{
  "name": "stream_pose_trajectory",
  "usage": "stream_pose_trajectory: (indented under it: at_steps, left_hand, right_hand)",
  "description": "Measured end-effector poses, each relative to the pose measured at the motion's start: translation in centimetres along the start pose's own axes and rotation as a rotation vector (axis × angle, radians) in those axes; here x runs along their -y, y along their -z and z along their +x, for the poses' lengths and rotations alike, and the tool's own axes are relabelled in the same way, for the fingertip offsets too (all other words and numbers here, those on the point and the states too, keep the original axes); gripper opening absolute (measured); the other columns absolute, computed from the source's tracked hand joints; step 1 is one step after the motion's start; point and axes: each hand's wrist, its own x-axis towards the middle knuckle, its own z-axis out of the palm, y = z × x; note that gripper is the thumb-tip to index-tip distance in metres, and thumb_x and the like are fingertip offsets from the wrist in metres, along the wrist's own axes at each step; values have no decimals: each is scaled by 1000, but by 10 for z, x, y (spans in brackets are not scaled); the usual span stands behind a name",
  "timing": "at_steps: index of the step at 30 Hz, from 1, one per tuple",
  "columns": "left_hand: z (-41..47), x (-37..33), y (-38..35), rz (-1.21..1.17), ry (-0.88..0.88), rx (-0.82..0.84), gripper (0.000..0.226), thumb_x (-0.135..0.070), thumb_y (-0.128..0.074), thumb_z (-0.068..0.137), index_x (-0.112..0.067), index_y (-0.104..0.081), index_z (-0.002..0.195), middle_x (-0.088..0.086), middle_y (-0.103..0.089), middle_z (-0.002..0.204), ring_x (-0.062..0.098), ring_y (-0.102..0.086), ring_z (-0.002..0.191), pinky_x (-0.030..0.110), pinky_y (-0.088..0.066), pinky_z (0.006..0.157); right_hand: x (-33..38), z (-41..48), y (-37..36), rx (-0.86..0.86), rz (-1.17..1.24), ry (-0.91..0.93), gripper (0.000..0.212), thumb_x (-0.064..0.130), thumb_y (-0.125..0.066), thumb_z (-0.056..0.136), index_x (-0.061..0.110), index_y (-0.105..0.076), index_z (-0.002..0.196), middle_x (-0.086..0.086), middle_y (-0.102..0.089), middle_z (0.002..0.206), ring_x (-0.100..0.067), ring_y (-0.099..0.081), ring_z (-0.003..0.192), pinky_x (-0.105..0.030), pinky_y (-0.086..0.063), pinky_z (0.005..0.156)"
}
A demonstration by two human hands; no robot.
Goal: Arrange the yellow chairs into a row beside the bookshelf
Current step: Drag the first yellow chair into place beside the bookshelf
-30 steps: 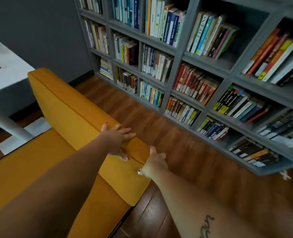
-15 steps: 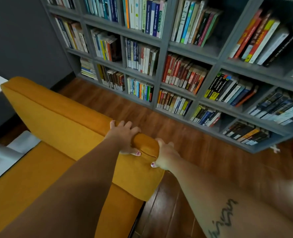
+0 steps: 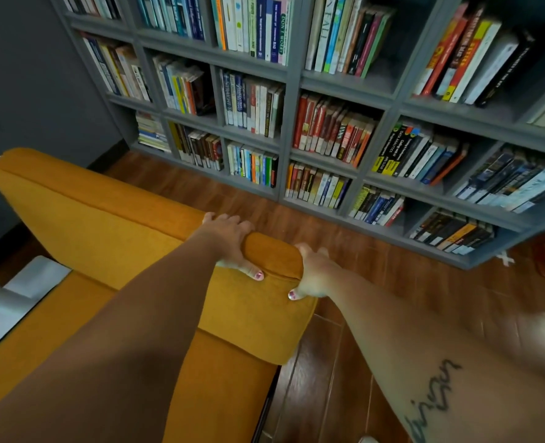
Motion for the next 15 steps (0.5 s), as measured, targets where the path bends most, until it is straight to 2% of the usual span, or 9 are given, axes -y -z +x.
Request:
stream_pose_trajectory:
  at_steps: [7, 9, 11, 13, 15]
  left_hand:
    - [-10, -10, -13, 59, 5, -107, 110, -91, -49, 57, -22, -33, 142, 5, -43, 141, 27, -37, 133, 51, -18, 115]
    - [-10, -18, -17, -55, 82, -171, 96, -88, -44, 66, -20, -41, 134, 6, -51, 133, 27, -43, 127, 50, -19, 112]
    - [-7, -29, -15, -220, 213, -307, 75, -79, -37, 80, -18, -47, 123, 7, -59, 122, 26, -50, 120, 49, -21, 109]
    - [-5, -34, -17, -216, 230, -307, 68, -73, -30, 87, -19, -48, 125, 7, -58, 126, 25, -47, 123, 49, -20, 110]
    - [-11, -31, -22, -196, 186, -233, 71, -71, -25, 90, -21, -42, 138, 6, -46, 141, 24, -34, 136, 49, -12, 114]
  right_hand:
    - [-8, -8, -12, -27, 7, 2, 105, 24, -81, 75, 36, -9, 151, -10, -20, 146, -39, -40, 129, -51, -45, 100]
    - [-9, -10, -14, -37, 18, 3, 105, 25, -81, 75, 37, -9, 151, -9, -21, 145, -40, -39, 130, -51, -45, 100]
    - [-10, -12, -14, -55, 31, 17, 104, 25, -81, 75, 37, -9, 151, -9, -21, 145, -41, -39, 130, -51, -45, 100]
    - [-12, -11, -16, -65, 42, 19, 104, 25, -80, 76, 39, -9, 150, -8, -20, 146, -40, -39, 130, -49, -46, 99]
    - [-13, -12, -18, -80, 37, 26, 103, 25, -79, 77, 42, -8, 150, -8, -20, 147, -40, -39, 130, -47, -47, 98]
